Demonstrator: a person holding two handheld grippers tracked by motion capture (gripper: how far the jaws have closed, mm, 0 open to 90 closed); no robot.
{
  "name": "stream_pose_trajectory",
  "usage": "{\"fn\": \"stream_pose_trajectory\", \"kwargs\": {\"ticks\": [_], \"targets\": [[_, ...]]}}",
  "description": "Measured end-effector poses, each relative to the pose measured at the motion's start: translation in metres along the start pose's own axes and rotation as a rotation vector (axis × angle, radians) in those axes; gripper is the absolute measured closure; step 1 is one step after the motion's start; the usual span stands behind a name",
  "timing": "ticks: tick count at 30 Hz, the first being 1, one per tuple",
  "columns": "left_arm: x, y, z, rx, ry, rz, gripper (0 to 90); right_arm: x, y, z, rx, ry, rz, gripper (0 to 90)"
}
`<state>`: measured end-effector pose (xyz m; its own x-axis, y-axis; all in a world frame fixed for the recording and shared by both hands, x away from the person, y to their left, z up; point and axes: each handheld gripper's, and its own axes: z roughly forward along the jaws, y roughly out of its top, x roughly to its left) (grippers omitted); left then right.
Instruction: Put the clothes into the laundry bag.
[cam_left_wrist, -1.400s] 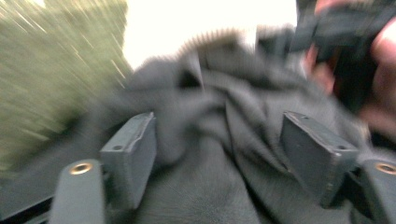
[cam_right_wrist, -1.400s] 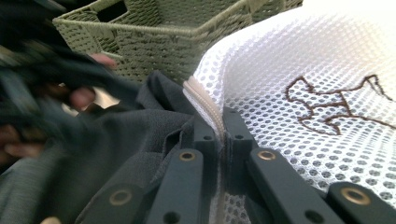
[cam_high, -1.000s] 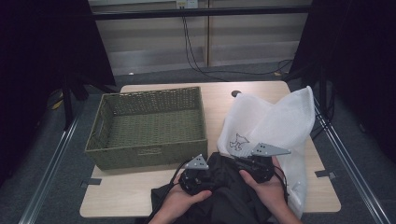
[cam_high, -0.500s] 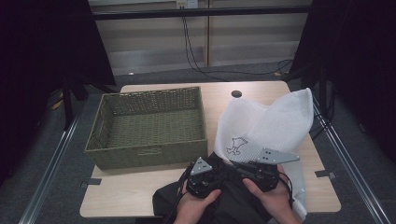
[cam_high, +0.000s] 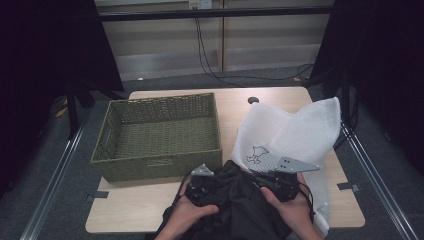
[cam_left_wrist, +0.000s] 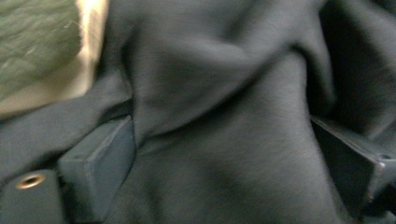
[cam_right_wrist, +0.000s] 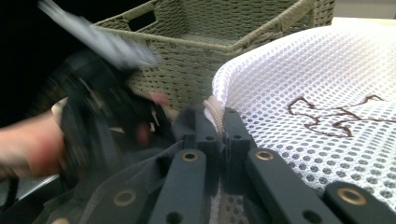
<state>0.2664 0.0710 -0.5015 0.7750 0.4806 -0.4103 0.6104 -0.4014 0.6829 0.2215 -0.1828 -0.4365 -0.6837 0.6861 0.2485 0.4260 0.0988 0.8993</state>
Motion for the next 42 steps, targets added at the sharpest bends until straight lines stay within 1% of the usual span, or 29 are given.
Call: {"fn": "stream_pose_trajectory", "kwargs": {"ticks": [1, 2, 3, 4, 5, 6, 8, 12, 15, 17, 18, 19, 20, 21, 22, 23, 25, 26, 27, 28, 29, 31, 32, 33, 35, 37, 38, 40, 42], "targets": [[-0.005, 0.001, 0.002, 0.011, 0.013, 0.026, 12.7, 0.000, 0.000, 0.000, 0.000, 0.000, 0.000, 88.2], [-0.009, 0.003, 0.004, 0.018, 0.008, 0.043, 28.8, 0.000, 0.000, 0.002, 0.003, 0.003, -0.009, 88.2], [-0.013, 0.005, 0.004, 0.024, 0.001, 0.069, 28.8, 0.000, 0.000, 0.002, 0.003, 0.003, -0.009, 88.2], [-0.024, 0.005, 0.002, -0.008, 0.034, 0.159, 53.1, -0.002, -0.001, 0.005, 0.005, 0.008, -0.008, 88.2], [-0.029, 0.005, -0.001, -0.032, 0.044, 0.188, 63.3, -0.002, -0.002, 0.007, 0.005, 0.007, -0.007, 88.2], [-0.029, 0.005, -0.001, -0.032, 0.044, 0.188, 71.6, -0.002, -0.002, 0.007, 0.005, 0.007, -0.007, 88.2], [-0.039, 0.008, -0.007, -0.094, 0.030, 0.222, 74.8, -0.001, -0.002, 0.010, 0.008, -0.003, -0.010, 88.2], [-0.060, 0.011, -0.021, -0.238, -0.086, 0.334, 77.6, -0.001, 0.004, 0.010, -0.019, -0.022, -0.025, 87.8], [-0.068, 0.015, -0.022, -0.283, -0.146, 0.368, 77.5, -0.007, 0.015, 0.003, -0.038, -0.021, -0.023, 87.7], [-0.068, 0.016, -0.019, -0.286, -0.136, 0.361, 77.4, -0.007, 0.017, 0.002, -0.041, -0.009, -0.017, 87.7], [-0.067, 0.019, -0.011, -0.276, -0.109, 0.341, 77.4, -0.003, 0.018, 0.000, -0.065, 0.066, 0.023, 87.8], [-0.067, 0.019, -0.011, -0.276, -0.109, 0.341, 77.5, -0.003, 0.018, 0.000, -0.065, 0.066, 0.023, 87.8], [-0.067, 0.020, -0.008, -0.274, -0.064, 0.347, 77.4, 0.006, 0.019, 0.002, -0.066, 0.140, 0.009, 87.9], [-0.069, 0.019, -0.001, -0.314, 0.018, 0.309, 77.4, 0.012, 0.020, 0.003, -0.063, 0.176, 0.003, 87.9], [-0.069, 0.018, 0.003, -0.327, 0.067, 0.281, 77.4, 0.017, 0.021, 0.004, -0.056, 0.212, 0.002, 88.0], [-0.069, 0.018, 0.003, -0.327, 0.067, 0.281, 77.3, 0.017, 0.021, 0.004, -0.056, 0.212, 0.002, 88.0], [-0.064, 0.018, 0.010, -0.334, 0.155, 0.183, 77.1, 0.025, 0.022, 0.007, -0.037, 0.227, 0.020, 87.9], [-0.057, 0.016, 0.014, -0.316, 0.224, 0.116, 76.8, 0.025, 0.020, 0.009, -0.028, 0.206, 0.031, 88.0], [-0.047, 0.011, 0.020, -0.285, 0.284, 0.065, 73.9, 0.019, 0.013, 0.012, -0.010, 0.110, 0.043, 88.0], [-0.047, 0.011, 0.020, -0.285, 0.284, 0.065, 70.2, 0.019, 0.013, 0.012, -0.010, 0.110, 0.043, 88.0], [-0.041, 0.008, 0.021, -0.266, 0.280, 0.047, 70.2, 0.014, 0.008, 0.014, -0.004, 0.064, 0.044, 88.0], [-0.037, 0.006, 0.016, -0.261, 0.198, 0.034, 55.7, -0.001, -0.003, 0.012, 0.012, 0.031, 0.067, 88.0], [-0.036, 0.007, 0.012, -0.253, 0.148, 0.069, 55.7, -0.001, -0.003, 0.012, 0.012, 0.031, 0.067, 88.0], [-0.036, 0.007, 0.003, -0.219, 0.073, 0.151, 48.1, -0.005, -0.003, 0.007, 0.005, 0.040, 0.060, 87.9], [-0.035, 0.007, 0.000, -0.221, 0.053, 0.152, 38.7, -0.006, -0.002, 0.004, -0.004, 0.034, 0.041, 87.8], [-0.029, 0.007, -0.002, -0.219, 0.009, 0.095, 33.5, -0.006, -0.001, 0.004, -0.002, 0.028, 0.038, 87.8], [-0.026, 0.008, 0.001, -0.212, -0.015, 0.068, 24.4, -0.007, -0.002, 0.006, 0.008, 0.028, 0.042, 87.8], [-0.027, 0.007, 0.010, -0.187, -0.011, 0.066, 23.4, -0.006, -0.003, 0.008, 0.017, 0.032, 0.041, 87.8], [-0.037, 0.008, 0.020, -0.153, 0.034, 0.109, 21.5, -0.002, -0.004, 0.013, 0.029, 0.050, 0.030, 87.8]]}}
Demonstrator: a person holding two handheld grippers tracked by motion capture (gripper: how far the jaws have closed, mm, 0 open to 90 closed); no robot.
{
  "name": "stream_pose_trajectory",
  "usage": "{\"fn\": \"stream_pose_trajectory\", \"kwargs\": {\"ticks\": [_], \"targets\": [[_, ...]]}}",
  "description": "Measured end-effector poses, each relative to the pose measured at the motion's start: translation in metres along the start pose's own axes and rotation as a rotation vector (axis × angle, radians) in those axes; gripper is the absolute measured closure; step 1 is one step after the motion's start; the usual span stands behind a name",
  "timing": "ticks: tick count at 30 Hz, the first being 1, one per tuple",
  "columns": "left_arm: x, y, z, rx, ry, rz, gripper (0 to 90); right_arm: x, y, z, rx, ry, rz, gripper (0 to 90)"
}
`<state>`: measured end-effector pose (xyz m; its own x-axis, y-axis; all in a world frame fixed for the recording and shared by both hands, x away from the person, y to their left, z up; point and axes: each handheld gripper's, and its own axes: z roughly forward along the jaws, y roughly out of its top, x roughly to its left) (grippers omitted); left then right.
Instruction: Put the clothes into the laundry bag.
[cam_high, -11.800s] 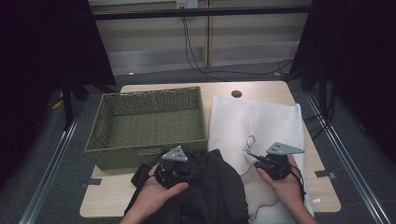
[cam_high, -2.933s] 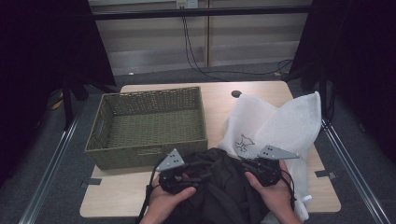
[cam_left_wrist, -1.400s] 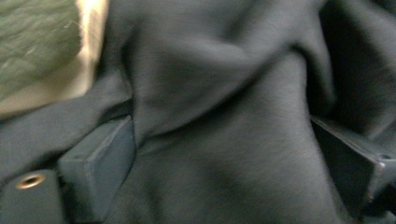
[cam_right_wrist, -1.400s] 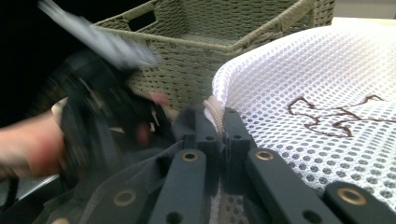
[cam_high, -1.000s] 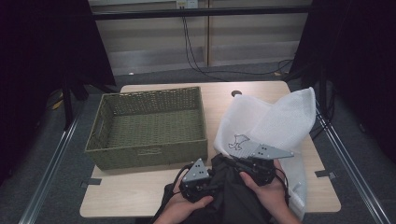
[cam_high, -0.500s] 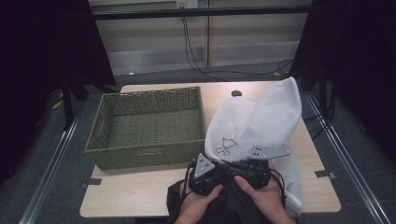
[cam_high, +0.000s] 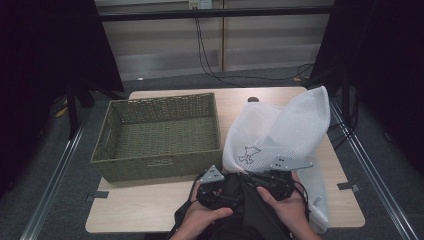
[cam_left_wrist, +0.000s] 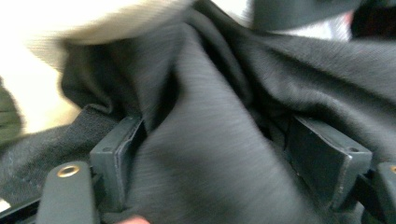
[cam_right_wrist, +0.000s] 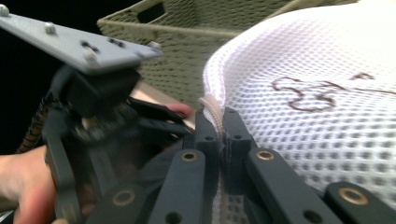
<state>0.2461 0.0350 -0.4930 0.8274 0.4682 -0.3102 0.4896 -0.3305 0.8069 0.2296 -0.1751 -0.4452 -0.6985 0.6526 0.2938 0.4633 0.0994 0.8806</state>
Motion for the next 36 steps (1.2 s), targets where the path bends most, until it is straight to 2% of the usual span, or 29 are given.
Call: {"fn": "stream_pose_trajectory", "kwargs": {"ticks": [1, 2, 3, 4, 5, 6, 7, 9, 10, 11, 12, 13, 15, 16, 17, 18, 19, 20, 21, 22, 23, 24, 26, 28, 30, 31, 34, 35, 36], "targets": [[-0.006, 0.001, 0.003, 0.008, 0.025, 0.032, 22.1, 0.002, 0.000, 0.002, 0.002, 0.009, -0.006, 87.8], [-0.009, 0.001, 0.006, 0.023, 0.047, 0.057, 33.5, 0.005, 0.000, 0.007, -0.001, 0.032, -0.021, 87.8], [-0.012, 0.001, 0.010, 0.048, 0.092, 0.075, 49.8, 0.005, -0.001, 0.009, -0.006, 0.043, -0.017, 87.8], [-0.014, 0.002, 0.013, 0.072, 0.138, 0.088, 49.8, 0.005, -0.001, 0.009, -0.006, 0.043, -0.017, 87.8], [-0.014, 0.002, 0.014, 0.078, 0.161, 0.099, 59.2, 0.006, -0.001, 0.010, -0.007, 0.053, -0.011, 87.8], [-0.014, 0.003, 0.015, 0.065, 0.159, 0.092, 71.5, 0.006, -0.002, 0.012, -0.012, 0.057, -0.008, 87.8], [-0.014, 0.004, 0.014, 0.057, 0.157, 0.089, 71.5, 0.006, -0.002, 0.012, -0.012, 0.057, -0.008, 87.8], [-0.012, 0.004, 0.011, -0.013, 0.135, 0.014, 76.2, 0.007, -0.001, 0.008, -0.023, 0.060, 0.002, 87.8], [-0.011, 0.004, 0.006, -0.091, 0.102, -0.046, 77.1, 0.006, 0.001, 0.004, -0.040, 0.066, 0.014, 87.8], [-0.012, 0.005, 0.002, -0.145, 0.084, -0.082, 77.6, 0.006, 0.003, -0.002, -0.066, 0.071, 0.021, 87.8], [-0.014, 0.008, -0.005, -0.241, 0.029, -0.121, 77.9, 0.007, 0.005, -0.007, -0.081, 0.072, 0.027, 87.8], [-0.017, 0.013, -0.011, -0.305, 0.001, -0.128, 78.1, 0.008, 0.009, -0.015, -0.111, 0.068, 0.020, 87.8], [-0.024, 0.021, -0.019, -0.381, 0.022, -0.134, 78.0, 0.013, 0.015, -0.028, -0.146, 0.063, 0.003, 87.8], [-0.027, 0.024, -0.021, -0.411, 0.055, -0.136, 77.8, 0.014, 0.018, -0.033, -0.158, 0.059, -0.004, 87.8], [-0.028, 0.025, -0.021, -0.414, 0.107, -0.144, 77.4, 0.015, 0.019, -0.038, -0.165, 0.053, -0.005, 87.8], [-0.027, 0.026, -0.017, -0.390, 0.159, -0.148, 75.2, 0.012, 0.017, -0.042, -0.139, 0.000, -0.006, 87.8], [-0.025, 0.024, -0.010, -0.339, 0.221, -0.138, 75.2, 0.012, 0.017, -0.042, -0.139, 0.000, -0.006, 87.8], [-0.023, 0.021, -0.002, -0.275, 0.266, -0.128, 73.2, 0.009, 0.013, -0.041, -0.111, -0.039, -0.002, 87.9], [-0.017, 0.014, 0.016, -0.119, 0.288, -0.098, 62.9, -0.003, -0.002, -0.035, -0.050, -0.110, 0.017, 87.9], [-0.017, 0.014, 0.016, -0.119, 0.288, -0.098, 53.4, -0.003, -0.002, -0.035, -0.050, -0.110, 0.017, 87.9], [-0.014, 0.011, 0.017, -0.074, 0.269, -0.082, 53.4, -0.008, -0.008, -0.031, -0.020, -0.135, 0.025, 87.9], [-0.013, 0.010, 0.013, -0.044, 0.249, -0.066, 43.9, -0.013, -0.012, -0.030, -0.013, -0.137, 0.042, 87.9], [-0.013, 0.013, -0.001, -0.041, 0.195, -0.051, 30.6, -0.018, -0.010, -0.031, -0.030, -0.120, 0.077, 87.8], [-0.013, 0.015, -0.016, -0.051, 0.125, -0.015, 20.6, -0.018, -0.007, -0.032, -0.037, -0.130, 0.060, 87.8], [-0.016, 0.015, -0.025, -0.025, 0.094, 0.039, 14.3, -0.019, -0.006, -0.031, -0.042, -0.125, 0.066, 87.8], [-0.017, 0.013, -0.025, 0.004, 0.079, 0.069, 7.8, -0.021, -0.007, -0.028, -0.042, -0.115, 0.076, 87.8], [-0.022, 0.004, -0.007, 0.118, 0.054, 0.105, 5.8, -0.023, -0.008, -0.025, -0.041, -0.094, 0.095, 87.8], [-0.024, 0.002, 0.002, 0.154, 0.067, 0.113, 5.3, -0.024, -0.008, -0.023, -0.036, -0.083, 0.102, 87.8], [-0.025, -0.001, 0.010, 0.195, 0.098, 0.132, 5.8, -0.024, -0.008, -0.021, -0.030, -0.069, 0.112, 87.7]]}}
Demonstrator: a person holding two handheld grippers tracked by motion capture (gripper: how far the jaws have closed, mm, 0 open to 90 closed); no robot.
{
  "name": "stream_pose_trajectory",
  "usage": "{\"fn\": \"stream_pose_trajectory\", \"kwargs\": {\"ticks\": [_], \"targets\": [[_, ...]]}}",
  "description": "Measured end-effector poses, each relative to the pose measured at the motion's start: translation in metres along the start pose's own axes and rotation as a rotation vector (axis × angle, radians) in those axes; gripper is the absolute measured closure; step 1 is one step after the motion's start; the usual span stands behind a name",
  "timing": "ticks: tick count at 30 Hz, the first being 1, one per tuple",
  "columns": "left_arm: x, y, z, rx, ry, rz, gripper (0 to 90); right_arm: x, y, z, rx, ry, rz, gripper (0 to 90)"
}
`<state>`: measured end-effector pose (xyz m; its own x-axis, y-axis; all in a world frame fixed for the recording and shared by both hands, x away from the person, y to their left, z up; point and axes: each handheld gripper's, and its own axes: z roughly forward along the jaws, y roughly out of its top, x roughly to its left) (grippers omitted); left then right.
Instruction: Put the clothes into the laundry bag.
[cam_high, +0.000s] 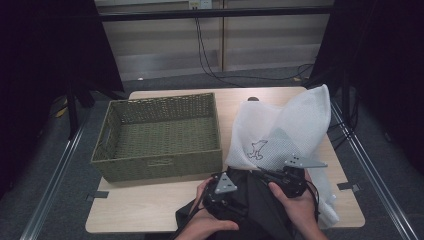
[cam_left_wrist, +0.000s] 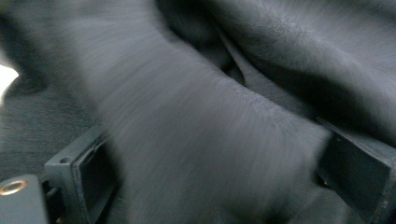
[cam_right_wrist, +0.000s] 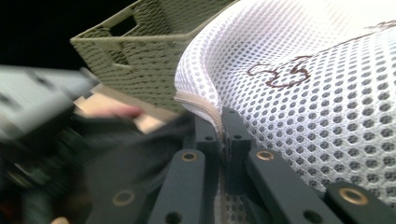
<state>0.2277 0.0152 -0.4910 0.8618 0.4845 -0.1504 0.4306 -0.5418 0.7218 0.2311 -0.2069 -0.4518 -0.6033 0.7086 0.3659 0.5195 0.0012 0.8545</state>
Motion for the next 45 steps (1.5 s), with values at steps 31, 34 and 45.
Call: {"fn": "stream_pose_trajectory", "kwargs": {"ticks": [31, 34, 45], "targets": [[0.008, 0.011, -0.023, -0.110, 0.155, -0.095, 10.6, 0.012, 0.008, -0.010, -0.022, 0.009, -0.075, 87.8], [0.015, 0.001, -0.020, -0.033, 0.125, -0.100, 10.3, 0.012, 0.007, -0.008, -0.023, -0.007, -0.087, 87.8], [0.011, 0.005, -0.001, -0.023, 0.139, -0.089, 80.8, 0.013, 0.003, 0.013, 0.012, 0.063, -0.075, 88.0]]}}
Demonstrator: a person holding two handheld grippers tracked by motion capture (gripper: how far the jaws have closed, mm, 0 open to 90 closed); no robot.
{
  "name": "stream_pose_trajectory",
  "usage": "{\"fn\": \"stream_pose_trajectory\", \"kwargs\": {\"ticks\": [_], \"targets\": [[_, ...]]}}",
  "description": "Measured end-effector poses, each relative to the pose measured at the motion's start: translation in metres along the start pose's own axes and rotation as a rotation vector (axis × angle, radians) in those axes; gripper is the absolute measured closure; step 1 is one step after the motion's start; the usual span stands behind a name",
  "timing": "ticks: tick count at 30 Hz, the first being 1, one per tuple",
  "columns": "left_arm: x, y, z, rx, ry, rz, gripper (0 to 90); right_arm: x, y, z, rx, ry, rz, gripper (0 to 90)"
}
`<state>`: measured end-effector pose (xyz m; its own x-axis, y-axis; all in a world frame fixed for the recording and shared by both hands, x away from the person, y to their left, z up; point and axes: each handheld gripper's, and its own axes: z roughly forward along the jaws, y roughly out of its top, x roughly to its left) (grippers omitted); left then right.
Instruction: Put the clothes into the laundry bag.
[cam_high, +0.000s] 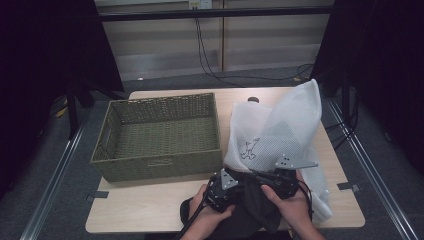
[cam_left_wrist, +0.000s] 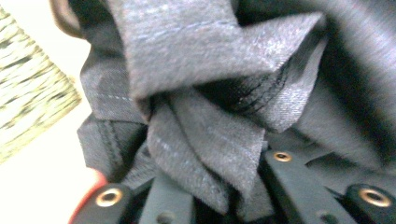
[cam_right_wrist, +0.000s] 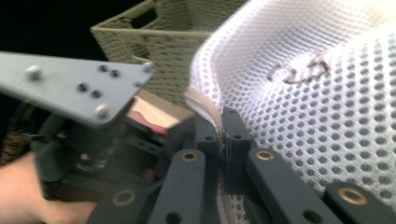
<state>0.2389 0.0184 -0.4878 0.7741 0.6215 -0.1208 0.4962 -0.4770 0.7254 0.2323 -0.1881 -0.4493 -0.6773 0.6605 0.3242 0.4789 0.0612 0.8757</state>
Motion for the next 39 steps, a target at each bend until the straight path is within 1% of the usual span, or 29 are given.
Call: {"fn": "stream_pose_trajectory", "kwargs": {"ticks": [2, 3, 6, 7, 8, 9, 10, 11, 12, 14, 15, 17, 18, 19, 20, 21, 22, 24, 25, 26, 27, 29, 30, 31, 32, 33, 34, 37, 39], "targets": [[0.001, 0.003, -0.005, -0.141, -0.116, -0.095, 81.6, 0.007, 0.003, 0.003, -0.002, 0.026, -0.013, 88.1], [0.001, 0.006, -0.009, -0.213, -0.148, -0.135, 81.6, 0.012, 0.005, 0.004, -0.002, 0.033, -0.023, 88.2], [0.001, 0.012, -0.017, -0.364, -0.136, -0.232, 81.4, 0.027, 0.013, 0.000, -0.041, 0.050, -0.047, 88.2], [0.002, 0.012, -0.017, -0.385, -0.089, -0.266, 81.0, 0.030, 0.015, -0.002, -0.054, 0.054, -0.046, 88.2], [0.003, 0.010, -0.013, -0.363, -0.005, -0.294, 80.1, 0.032, 0.017, -0.004, -0.061, 0.056, -0.042, 88.1], [0.005, 0.009, -0.008, -0.321, 0.048, -0.315, 78.5, 0.031, 0.017, -0.005, -0.054, 0.038, -0.039, 88.1], [0.007, 0.006, -0.001, -0.268, 0.066, -0.342, 76.4, 0.030, 0.015, -0.005, -0.041, 0.026, -0.035, 88.1], [0.011, 0.003, 0.004, -0.215, 0.033, -0.341, 73.5, 0.026, 0.012, -0.005, -0.026, 0.011, -0.031, 88.1], [0.012, 0.001, 0.006, -0.184, -0.005, -0.317, 69.5, 0.022, 0.007, -0.004, -0.015, -0.006, -0.024, 88.1], [0.007, 0.002, -0.006, -0.152, -0.024, -0.203, 54.5, 0.013, 0.000, -0.004, 0.006, -0.036, -0.021, 88.1], [0.006, 0.002, -0.012, -0.148, -0.034, -0.175, 43.6, 0.008, -0.002, -0.005, 0.008, -0.040, -0.010, 88.1], [0.008, 0.005, -0.031, -0.155, -0.069, -0.102, 33.5, 0.003, -0.002, -0.006, 0.002, -0.042, 0.001, 88.0], [0.009, 0.004, -0.041, -0.153, -0.047, -0.055, 27.2, 0.001, -0.002, -0.007, -0.002, -0.045, 0.006, 88.0], [0.011, 0.003, -0.049, -0.149, -0.002, -0.019, 21.2, 0.000, -0.001, -0.007, -0.002, -0.045, 0.007, 88.0], [0.015, -0.001, -0.056, -0.139, 0.062, -0.002, 16.1, -0.001, -0.001, -0.007, -0.002, -0.041, 0.012, 88.0], [0.022, -0.007, -0.062, -0.127, 0.147, -0.017, 6.0, -0.002, -0.001, -0.007, -0.004, -0.041, 0.015, 88.0], [0.028, -0.013, -0.065, -0.112, 0.171, -0.031, 3.5, -0.002, -0.002, -0.007, -0.002, -0.039, 0.015, 88.0], [0.040, -0.022, -0.062, -0.081, 0.121, -0.128, 2.5, -0.002, -0.002, -0.007, -0.001, -0.039, 0.008, 88.0], [0.044, -0.024, -0.057, -0.051, 0.089, -0.160, 2.5, -0.001, -0.002, -0.007, 0.001, -0.038, 0.008, 88.0], [0.046, -0.026, -0.052, -0.022, 0.064, -0.170, 2.7, -0.001, -0.002, -0.006, 0.001, -0.038, 0.012, 88.0], [0.046, -0.026, -0.046, 0.010, 0.034, -0.161, 3.0, -0.002, -0.002, -0.005, 0.001, -0.038, 0.008, 88.0], [0.039, -0.026, -0.032, 0.060, -0.031, -0.128, 4.5, -0.002, -0.003, -0.004, 0.004, -0.032, 0.014, 87.9], [0.033, -0.026, -0.024, 0.101, -0.047, -0.098, 6.1, -0.003, -0.003, -0.003, 0.004, -0.027, 0.011, 88.0], [0.021, -0.025, -0.018, 0.080, -0.012, -0.033, 8.7, -0.003, -0.003, -0.002, 0.004, -0.025, 0.013, 88.0], [0.012, -0.023, -0.015, 0.083, 0.034, 0.011, 19.3, -0.003, -0.003, -0.001, 0.004, -0.018, 0.019, 88.0], [0.008, -0.021, -0.013, 0.087, 0.053, 0.034, 27.3, -0.002, -0.003, 0.000, 0.003, -0.013, 0.019, 88.0], [0.002, -0.019, -0.010, 0.069, 0.061, 0.035, 32.8, -0.001, -0.003, 0.000, 0.005, -0.009, 0.014, 88.0], [-0.009, -0.014, -0.005, -0.007, 0.100, 0.031, 67.4, 0.005, -0.001, 0.001, -0.002, 0.016, -0.013, 87.9], [-0.008, -0.009, -0.010, -0.096, 0.031, -0.025, 81.3, 0.011, 0.004, -0.002, -0.015, 0.034, -0.033, 87.9]]}}
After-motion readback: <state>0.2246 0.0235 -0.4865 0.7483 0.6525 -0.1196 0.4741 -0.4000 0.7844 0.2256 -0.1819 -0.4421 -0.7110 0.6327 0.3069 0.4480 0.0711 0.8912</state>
